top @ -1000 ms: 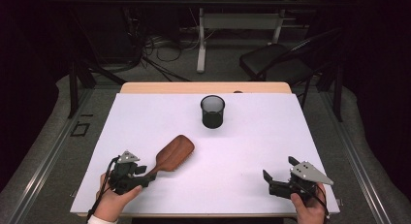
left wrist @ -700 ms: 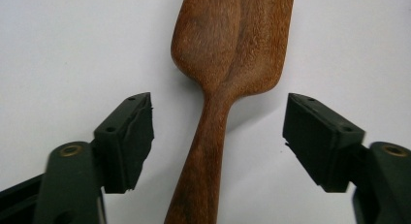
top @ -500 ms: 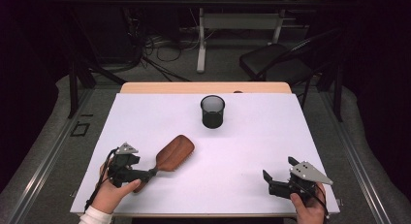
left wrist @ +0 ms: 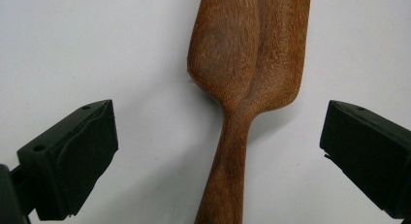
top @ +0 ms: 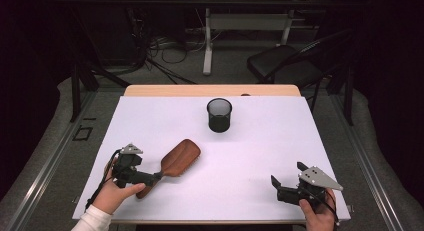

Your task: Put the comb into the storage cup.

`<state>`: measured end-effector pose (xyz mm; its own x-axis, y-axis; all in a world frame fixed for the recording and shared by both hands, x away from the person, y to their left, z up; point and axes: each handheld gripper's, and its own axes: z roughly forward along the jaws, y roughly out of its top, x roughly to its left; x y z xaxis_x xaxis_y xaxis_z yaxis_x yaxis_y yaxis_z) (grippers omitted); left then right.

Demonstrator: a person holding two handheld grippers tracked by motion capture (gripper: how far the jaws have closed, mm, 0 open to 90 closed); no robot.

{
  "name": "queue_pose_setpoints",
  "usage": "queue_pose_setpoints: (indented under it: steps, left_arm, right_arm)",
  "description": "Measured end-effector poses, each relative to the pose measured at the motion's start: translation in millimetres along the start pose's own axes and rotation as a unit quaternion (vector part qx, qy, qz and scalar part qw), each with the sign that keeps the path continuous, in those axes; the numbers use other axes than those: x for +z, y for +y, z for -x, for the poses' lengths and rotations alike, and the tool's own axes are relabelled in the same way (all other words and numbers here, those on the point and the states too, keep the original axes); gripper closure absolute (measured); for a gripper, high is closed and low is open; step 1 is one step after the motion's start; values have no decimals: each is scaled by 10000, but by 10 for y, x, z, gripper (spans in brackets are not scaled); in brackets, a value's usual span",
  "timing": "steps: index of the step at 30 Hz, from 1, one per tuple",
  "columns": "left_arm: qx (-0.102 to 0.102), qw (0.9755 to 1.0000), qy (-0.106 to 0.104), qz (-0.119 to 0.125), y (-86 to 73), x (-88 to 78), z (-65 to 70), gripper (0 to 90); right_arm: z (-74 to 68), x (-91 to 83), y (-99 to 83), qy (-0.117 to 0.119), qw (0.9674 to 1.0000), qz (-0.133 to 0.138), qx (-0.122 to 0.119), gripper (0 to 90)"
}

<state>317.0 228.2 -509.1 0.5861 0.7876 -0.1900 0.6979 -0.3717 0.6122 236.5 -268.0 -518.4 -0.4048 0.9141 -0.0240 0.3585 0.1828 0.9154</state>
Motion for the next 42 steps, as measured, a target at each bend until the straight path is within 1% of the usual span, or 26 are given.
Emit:
queue_pose_setpoints:
  steps: [1, 3, 4, 5, 6, 9, 12, 18, 22, 24, 25, 29, 33, 35, 36, 42]
  left_arm:
    - [33, 10000, -6, -8, 9, 2, -5, 4]
    - [91, 9999, 58, -8, 23, 18, -6, 4]
    - [160, 9998, 76, -73, 40, 34, -9, 4]
    - [160, 9998, 76, -73, 40, 34, -9, 4]
    - [203, 9997, 87, -119, 48, 43, -13, 4]
    - [208, 9995, 89, -198, 67, 62, -28, 4]
    - [168, 9996, 109, -211, 76, 79, -35, 5]
    - [290, 9988, 146, -361, 105, 96, -46, 5]
    - [294, 9983, 106, -486, 118, 114, -49, 5]
    - [330, 9978, 108, -558, 126, 116, -46, 5]
    - [387, 9973, 126, -608, 132, 115, -45, 5]
    - [452, 9963, 139, -724, 152, 122, -23, 5]
    - [556, 9947, 182, -849, 176, 132, 6, 5]
    - [580, 9941, 167, -905, 185, 141, 20, 6]
    - [617, 9934, 180, -949, 189, 144, 23, 5]
    - [688, 9912, 200, -1111, 205, 181, 51, 6]
  right_arm:
    - [0, 1, 0, -4, 10000, 1, -5, 33]
    - [3, 3, -1, -1, 10000, 1, -16, 33]
    - [3, 4, -2, -2, 10000, -6, -18, 34]
    - [3, 4, -2, -2, 10000, -6, -18, 34]
    - [4, 5, -2, -5, 10000, -8, -19, 35]
    - [0, 8, -4, 1, 10000, -1, 0, 36]
    - [1, 7, -4, 15, 10000, -21, -5, 37]
    - [-4, 18, -8, 21, 10000, 0, 9, 38]
    - [-10, 22, -8, 22, 10000, -10, -6, 39]
    - [-11, 20, -7, 32, 10000, -51, 6, 39]
    - [-12, 22, -8, 25, 10000, -41, 7, 39]
    - [-9, 24, -10, 21, 10000, -35, 16, 39]
    - [-8, 24, -10, 31, 10000, -51, 26, 39]
    - [-7, 24, -11, 31, 10000, -50, 25, 40]
    - [-7, 24, -11, 32, 10000, -51, 26, 40]
    - [-7, 24, -11, 37, 10000, -52, 27, 40]
